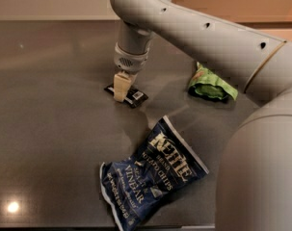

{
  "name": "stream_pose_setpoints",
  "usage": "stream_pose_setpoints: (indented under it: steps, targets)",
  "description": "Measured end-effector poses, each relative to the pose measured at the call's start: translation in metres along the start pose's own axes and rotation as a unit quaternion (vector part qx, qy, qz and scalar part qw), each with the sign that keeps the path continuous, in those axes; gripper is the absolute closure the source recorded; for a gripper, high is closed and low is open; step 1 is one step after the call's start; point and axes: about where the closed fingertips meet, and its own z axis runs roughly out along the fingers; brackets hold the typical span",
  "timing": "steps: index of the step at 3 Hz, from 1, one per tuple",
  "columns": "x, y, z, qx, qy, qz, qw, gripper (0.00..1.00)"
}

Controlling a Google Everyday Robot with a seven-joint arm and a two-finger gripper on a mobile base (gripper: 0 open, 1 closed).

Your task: Move rxbar chocolate near blue chip bag

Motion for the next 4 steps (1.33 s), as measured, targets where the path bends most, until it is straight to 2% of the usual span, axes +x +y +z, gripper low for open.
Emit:
stream_pose_setpoints:
  steps: [1, 2, 3, 4]
  targets:
    - [-0.001, 0.0, -0.006, 0.0, 0.0, 0.0, 1.0, 0.87]
    - [0.005, 0.001, -0.018, 0.001, -0.011, -0.002, 0.9999, 1.0]
    - [0.016, 0.006, -0.039, 0.001, -0.024, -0.005, 0.9997, 1.0]
    - [0.033, 0.026, -0.058, -0.012, -0.036, -0.01, 0.9992, 1.0]
